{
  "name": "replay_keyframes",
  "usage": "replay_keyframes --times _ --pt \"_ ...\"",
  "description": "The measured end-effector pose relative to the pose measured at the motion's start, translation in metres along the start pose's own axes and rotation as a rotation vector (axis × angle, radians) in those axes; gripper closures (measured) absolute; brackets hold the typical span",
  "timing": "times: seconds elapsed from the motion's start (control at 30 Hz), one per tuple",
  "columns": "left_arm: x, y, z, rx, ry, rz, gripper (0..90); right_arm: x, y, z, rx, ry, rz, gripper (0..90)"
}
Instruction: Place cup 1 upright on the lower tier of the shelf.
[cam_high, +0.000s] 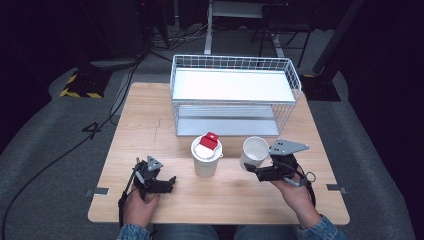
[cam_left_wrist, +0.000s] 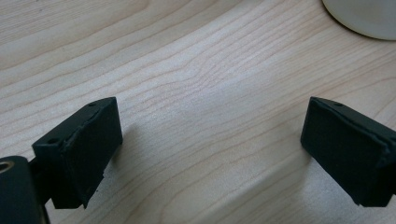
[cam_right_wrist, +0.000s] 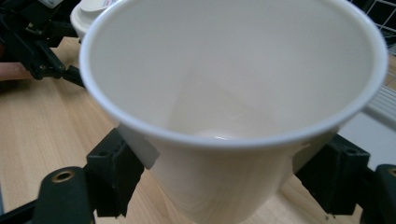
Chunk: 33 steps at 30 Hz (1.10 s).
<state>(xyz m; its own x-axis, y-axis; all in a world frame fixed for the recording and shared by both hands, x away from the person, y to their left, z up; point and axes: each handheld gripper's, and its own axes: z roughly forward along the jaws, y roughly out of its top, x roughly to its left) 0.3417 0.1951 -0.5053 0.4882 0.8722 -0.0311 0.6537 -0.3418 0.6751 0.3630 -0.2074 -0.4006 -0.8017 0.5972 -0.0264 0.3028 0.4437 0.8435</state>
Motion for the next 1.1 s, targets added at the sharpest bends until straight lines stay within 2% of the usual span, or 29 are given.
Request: replay_keyframes --times 0.23,0.6,1.1 --pt "0.0 0.0 0.0 -0.001 0.001 0.001 6.1 -0.014 0.009 0.007 -0.009 -0.036 0.054 22.7" --pt "0.0 0.0 0.0 0.001 0.0 0.0 6.1 -0.037 0.021 0.026 -0.002 -0.102 0.107 22.7" --pt "0.0 0.0 0.0 -0.001 0.001 0.002 6.1 -0.055 0.03 0.055 0.023 -0.171 0.136 22.7"
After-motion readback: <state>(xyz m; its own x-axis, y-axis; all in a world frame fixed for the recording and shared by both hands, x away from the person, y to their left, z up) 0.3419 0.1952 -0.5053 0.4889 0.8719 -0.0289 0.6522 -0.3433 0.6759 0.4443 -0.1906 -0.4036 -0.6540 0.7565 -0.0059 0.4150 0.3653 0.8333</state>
